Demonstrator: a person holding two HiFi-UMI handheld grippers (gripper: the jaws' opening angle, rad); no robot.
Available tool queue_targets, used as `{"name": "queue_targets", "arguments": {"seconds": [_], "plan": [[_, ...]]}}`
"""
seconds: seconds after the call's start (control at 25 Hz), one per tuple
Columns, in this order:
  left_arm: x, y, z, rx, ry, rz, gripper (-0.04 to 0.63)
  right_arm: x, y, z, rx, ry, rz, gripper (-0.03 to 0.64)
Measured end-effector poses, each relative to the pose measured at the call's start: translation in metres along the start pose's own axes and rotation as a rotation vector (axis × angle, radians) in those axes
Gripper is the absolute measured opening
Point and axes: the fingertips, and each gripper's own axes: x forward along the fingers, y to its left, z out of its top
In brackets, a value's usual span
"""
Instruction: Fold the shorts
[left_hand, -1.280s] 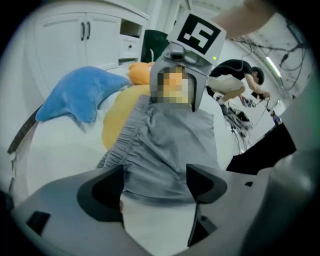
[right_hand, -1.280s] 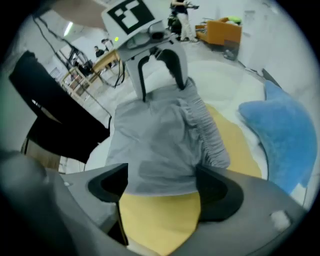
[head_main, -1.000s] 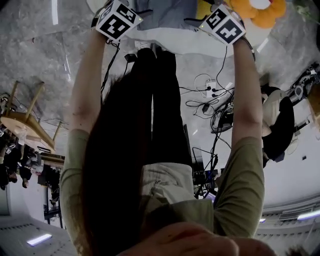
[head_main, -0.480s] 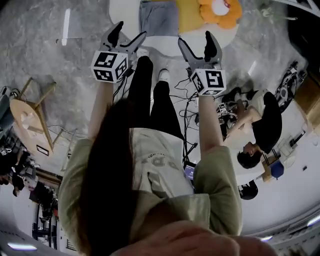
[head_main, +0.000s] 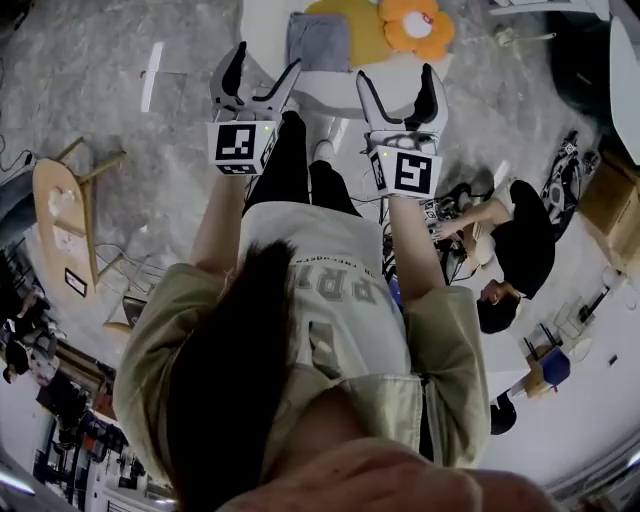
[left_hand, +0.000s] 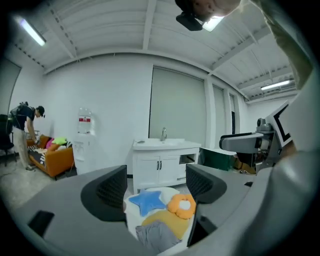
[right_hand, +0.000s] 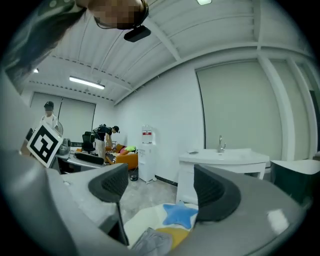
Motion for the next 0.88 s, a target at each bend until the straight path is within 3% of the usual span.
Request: {"name": "queue_targets", "arguments": {"seconds": [0.08, 0.12, 0.16, 0.24, 0.28, 0.36, 0.64, 0.88], "plan": [[-0.014, -0.012, 0.014, 0.020, -0.027, 0.026, 0.363, -0.016, -0.002, 0.012, 0.011, -0.013, -0.012, 0.385], [-0.021, -0.016, 0.019, 0.021, -0.036, 0.044, 0.314, -0.023, -0.002, 0.017, 0.011, -0.017, -0.020, 0.335], [-0.028, -0.019, 0.024, 0.020, -0.049, 0.067, 0.233, -0.029, -0.002, 0.021, 0.002, -0.022, -0.027, 0.228], [-0.043, -0.020, 0.036, 0.011, -0.082, 0.118, 0.116, -0.037, 0.000, 0.031, -0.028, -0.037, -0.035, 0.157], [-0.051, -0.020, 0.042, 0.004, -0.097, 0.139, 0.063, -0.041, 0.002, 0.036, -0.038, -0.045, -0.039, 0.088], [-0.066, -0.020, 0.050, -0.010, -0.119, 0.160, 0.020, -0.049, 0.007, 0.045, -0.056, -0.059, -0.050, 0.023], [-0.086, -0.016, 0.070, 0.025, -0.185, 0.223, 0.009, -0.056, 0.016, 0.071, -0.111, -0.119, -0.073, 0.002], [-0.086, -0.019, 0.082, 0.049, -0.228, 0.210, 0.008, -0.059, 0.016, 0.085, -0.119, -0.172, -0.082, 0.002]]}}
